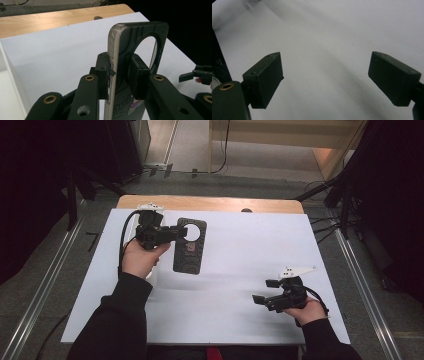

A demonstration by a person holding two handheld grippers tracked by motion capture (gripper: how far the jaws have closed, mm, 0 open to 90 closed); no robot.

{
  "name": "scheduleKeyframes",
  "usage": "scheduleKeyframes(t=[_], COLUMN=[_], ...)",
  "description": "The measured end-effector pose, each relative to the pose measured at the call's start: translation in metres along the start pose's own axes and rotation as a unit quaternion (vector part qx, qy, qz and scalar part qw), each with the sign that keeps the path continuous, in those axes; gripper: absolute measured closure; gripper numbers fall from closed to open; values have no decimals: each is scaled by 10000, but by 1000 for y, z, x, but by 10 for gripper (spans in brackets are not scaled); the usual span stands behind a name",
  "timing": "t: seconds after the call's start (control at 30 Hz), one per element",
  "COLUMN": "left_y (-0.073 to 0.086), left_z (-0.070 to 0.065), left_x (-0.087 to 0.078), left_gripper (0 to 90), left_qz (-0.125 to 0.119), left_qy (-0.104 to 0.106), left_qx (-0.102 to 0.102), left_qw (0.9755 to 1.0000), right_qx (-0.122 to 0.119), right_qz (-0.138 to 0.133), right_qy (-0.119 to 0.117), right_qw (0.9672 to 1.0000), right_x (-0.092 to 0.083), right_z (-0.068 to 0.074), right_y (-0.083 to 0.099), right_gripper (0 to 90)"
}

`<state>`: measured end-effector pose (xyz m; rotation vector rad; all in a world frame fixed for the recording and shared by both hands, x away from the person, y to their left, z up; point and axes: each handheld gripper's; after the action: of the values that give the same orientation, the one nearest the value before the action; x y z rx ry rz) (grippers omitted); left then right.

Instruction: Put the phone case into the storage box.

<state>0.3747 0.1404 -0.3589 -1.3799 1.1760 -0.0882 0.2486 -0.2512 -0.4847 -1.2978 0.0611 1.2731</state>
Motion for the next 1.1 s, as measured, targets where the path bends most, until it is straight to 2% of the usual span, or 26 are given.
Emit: scheduleKeyframes(t=[0.63, 1.1], left_y=[-6, -12], left_z=[10, 18], left_x=[-18, -36], left_gripper=[720, 721], left_qz=[-64, -164], left_qy=[120, 83], left_qx=[-4, -22], left_qw=[9999, 9998], right_qx=[-4, -38], right_qz=[53, 67], right_qy=[-19, -38], right_qw=[10000, 10000], right_x=[2, 3], right_z=[2, 3], right_y=[0, 1], right_gripper=[117, 117])
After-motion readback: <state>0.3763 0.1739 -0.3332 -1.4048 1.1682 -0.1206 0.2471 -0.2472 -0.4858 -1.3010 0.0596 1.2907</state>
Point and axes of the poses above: each handheld gripper's, and its own axes: x roughly forward along the jaws, y roughly out of its underside, z roughly to its left, and after that the axes turned 4 degrees about x, right-handed
